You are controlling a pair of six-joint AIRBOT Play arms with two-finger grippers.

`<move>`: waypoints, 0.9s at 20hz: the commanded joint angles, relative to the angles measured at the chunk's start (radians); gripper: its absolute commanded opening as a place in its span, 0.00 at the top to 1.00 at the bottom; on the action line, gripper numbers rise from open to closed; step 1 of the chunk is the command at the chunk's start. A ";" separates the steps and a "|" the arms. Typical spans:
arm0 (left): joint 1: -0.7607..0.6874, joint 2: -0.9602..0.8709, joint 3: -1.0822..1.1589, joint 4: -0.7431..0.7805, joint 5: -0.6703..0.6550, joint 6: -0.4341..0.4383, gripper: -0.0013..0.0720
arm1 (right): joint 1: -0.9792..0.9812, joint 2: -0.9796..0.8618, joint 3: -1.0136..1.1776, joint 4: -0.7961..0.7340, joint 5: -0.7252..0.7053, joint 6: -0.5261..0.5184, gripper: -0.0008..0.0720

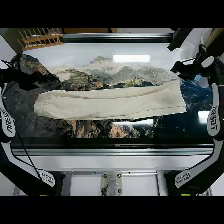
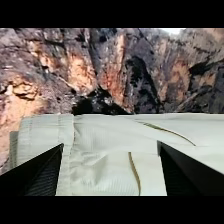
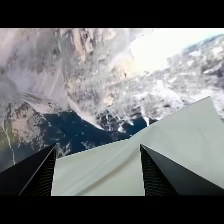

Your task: Fold the clothes and pants, and hang the long-sleeved shirts on hangers.

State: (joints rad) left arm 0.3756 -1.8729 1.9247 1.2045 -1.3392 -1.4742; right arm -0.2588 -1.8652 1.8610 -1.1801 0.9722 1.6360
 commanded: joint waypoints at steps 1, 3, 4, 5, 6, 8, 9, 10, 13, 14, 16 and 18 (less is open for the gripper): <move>0.054 0.099 -0.062 0.009 -0.014 -0.034 0.13 | -0.029 0.089 -0.053 -0.141 0.160 -0.063 0.22; 0.096 0.193 -0.245 0.008 -0.004 -0.034 0.13 | -0.068 0.179 -0.208 -0.193 0.229 -0.100 0.22; 0.112 0.236 -0.346 0.007 0.000 -0.034 0.13 | -0.094 0.225 -0.303 -0.187 0.232 -0.098 0.22; 0.124 0.278 -0.452 0.007 0.015 -0.035 0.13 | -0.123 0.275 -0.407 -0.186 0.228 -0.084 0.22; 0.134 0.320 -0.566 0.002 0.047 -0.035 0.13 | -0.150 0.312 -0.497 -0.183 0.214 -0.058 0.22; 0.136 0.392 -0.765 -0.005 0.140 -0.056 0.13 | -0.206 0.367 -0.655 -0.151 0.177 0.006 0.22; 0.132 0.418 -0.845 -0.026 0.198 -0.060 0.13 | -0.230 0.375 -0.715 -0.109 0.156 0.019 0.18; 0.125 0.435 -0.904 -0.056 0.246 -0.060 0.13 | -0.249 0.374 -0.758 -0.053 0.143 0.019 0.02; 0.101 0.441 -0.993 -0.109 0.332 -0.060 0.13 | -0.260 0.356 -0.858 0.100 0.046 0.018 0.00; 0.085 0.432 -0.999 -0.109 0.347 -0.060 0.13 | -0.252 0.346 -0.875 0.137 0.014 0.018 0.00; 0.061 0.411 -0.996 -0.113 0.365 -0.060 0.13 | -0.222 0.322 -0.888 0.193 -0.049 0.011 0.00; 0.044 0.399 -0.996 -0.140 0.409 -0.060 0.13 | -0.182 0.308 -0.888 0.226 -0.122 0.011 0.00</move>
State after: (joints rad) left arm 0.4438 -1.4631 0.9524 1.0988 -1.0027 -1.5333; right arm -0.4759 -1.5356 1.0050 -1.0386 0.9657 1.6489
